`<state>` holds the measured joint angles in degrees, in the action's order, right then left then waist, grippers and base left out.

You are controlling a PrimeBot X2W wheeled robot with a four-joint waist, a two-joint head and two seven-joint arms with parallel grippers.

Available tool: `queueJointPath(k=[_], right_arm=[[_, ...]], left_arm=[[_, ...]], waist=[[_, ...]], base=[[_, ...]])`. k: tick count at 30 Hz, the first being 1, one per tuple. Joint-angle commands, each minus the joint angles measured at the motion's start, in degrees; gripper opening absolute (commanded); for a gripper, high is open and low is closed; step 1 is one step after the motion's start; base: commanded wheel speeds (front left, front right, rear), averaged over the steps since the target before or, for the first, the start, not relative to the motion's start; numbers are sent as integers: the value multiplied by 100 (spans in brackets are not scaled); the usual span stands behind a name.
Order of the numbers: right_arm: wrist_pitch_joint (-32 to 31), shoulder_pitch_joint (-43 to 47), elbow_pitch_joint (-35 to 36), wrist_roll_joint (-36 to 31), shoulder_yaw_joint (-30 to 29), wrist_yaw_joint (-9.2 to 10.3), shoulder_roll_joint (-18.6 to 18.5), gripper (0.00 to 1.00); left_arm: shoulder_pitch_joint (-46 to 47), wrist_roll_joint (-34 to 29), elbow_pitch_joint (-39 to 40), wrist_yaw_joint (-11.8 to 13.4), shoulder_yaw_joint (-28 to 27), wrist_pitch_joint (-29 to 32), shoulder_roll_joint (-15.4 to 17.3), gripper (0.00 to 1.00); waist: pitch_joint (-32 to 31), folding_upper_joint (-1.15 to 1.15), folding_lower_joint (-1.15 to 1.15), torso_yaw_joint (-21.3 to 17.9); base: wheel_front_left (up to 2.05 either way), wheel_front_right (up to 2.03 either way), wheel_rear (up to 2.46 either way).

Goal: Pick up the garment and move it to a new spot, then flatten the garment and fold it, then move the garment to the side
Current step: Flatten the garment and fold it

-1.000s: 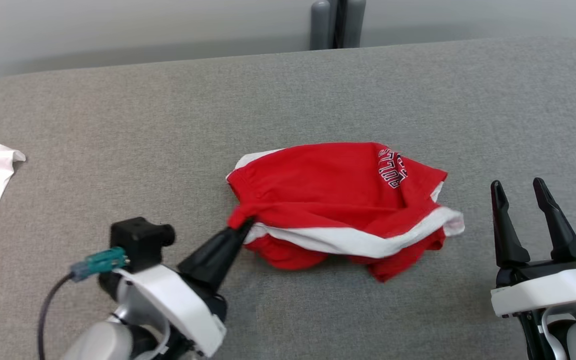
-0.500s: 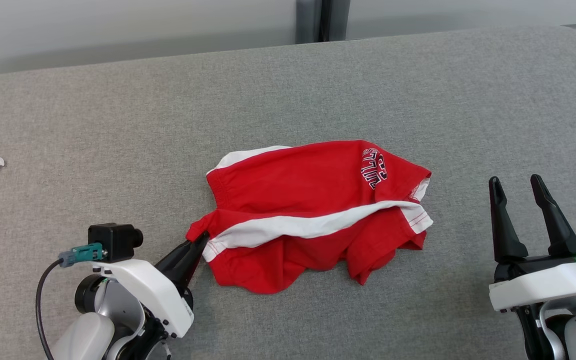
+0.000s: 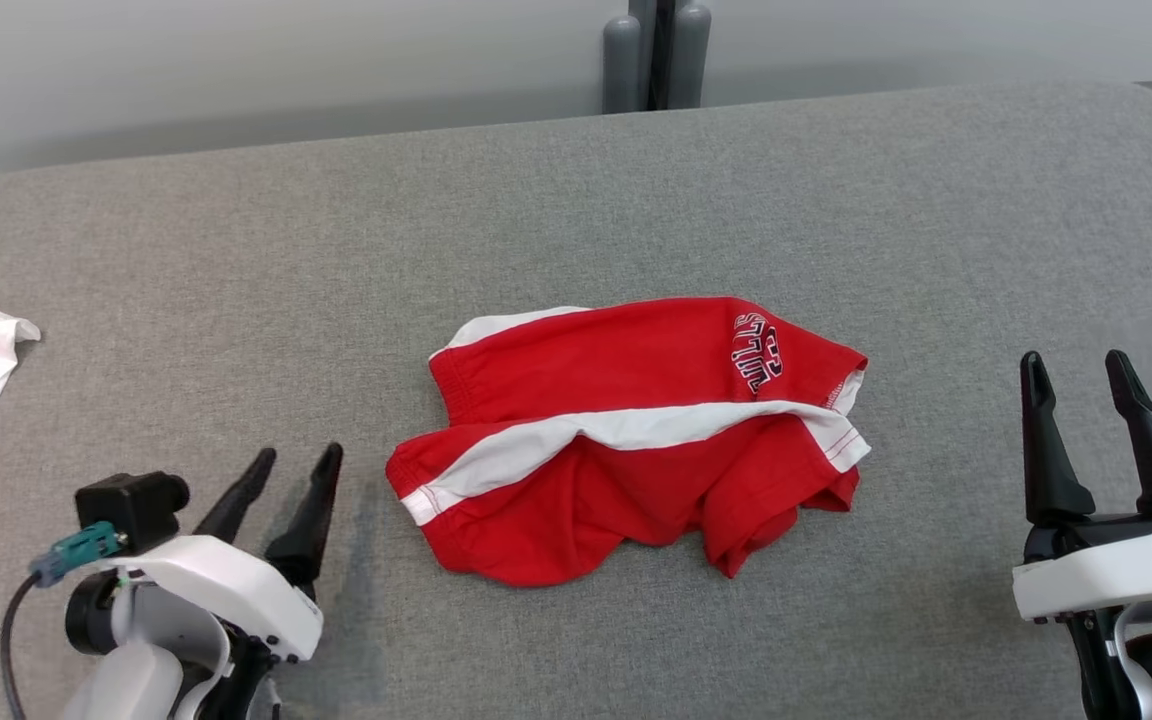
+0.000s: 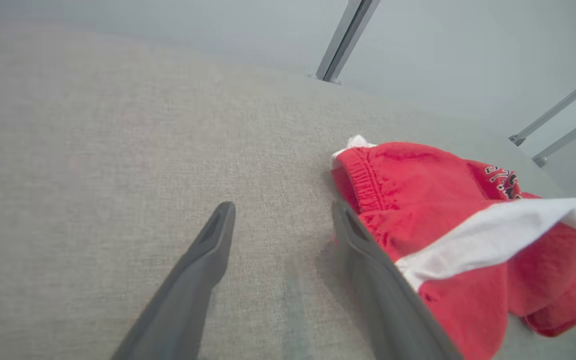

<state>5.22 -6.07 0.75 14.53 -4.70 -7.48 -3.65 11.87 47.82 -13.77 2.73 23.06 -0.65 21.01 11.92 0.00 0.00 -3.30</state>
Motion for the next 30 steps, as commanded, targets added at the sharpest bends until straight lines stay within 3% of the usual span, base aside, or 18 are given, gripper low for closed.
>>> queueJointPath(k=[1,7,12,20,30], right_arm=[[-17,50,22,-20,3,-3,-28,100],[-84,86,134,-90,-8,-2,-52,100],[-156,101,155,-145,57,-3,-98,100],[-288,205,132,-258,251,-2,-173,100],[-392,417,204,-303,280,-2,-138,100]], left_arm=[[-47,-58,47,60,-69,-94,45,100],[-142,-284,523,528,-551,-1027,-2,100],[-196,-847,1045,846,-646,-1346,80,100],[-478,-1779,1835,1236,-514,-1398,314,100],[-737,-1944,2101,1461,-262,-1002,382,100]], waist=[[-52,0,0,50],[-220,0,0,208],[-285,0,0,303],[-413,0,0,356],[-507,0,0,388]], base=[[0,0,0],[0,0,0],[0,0,0],[0,0,0],[0,0,0]])
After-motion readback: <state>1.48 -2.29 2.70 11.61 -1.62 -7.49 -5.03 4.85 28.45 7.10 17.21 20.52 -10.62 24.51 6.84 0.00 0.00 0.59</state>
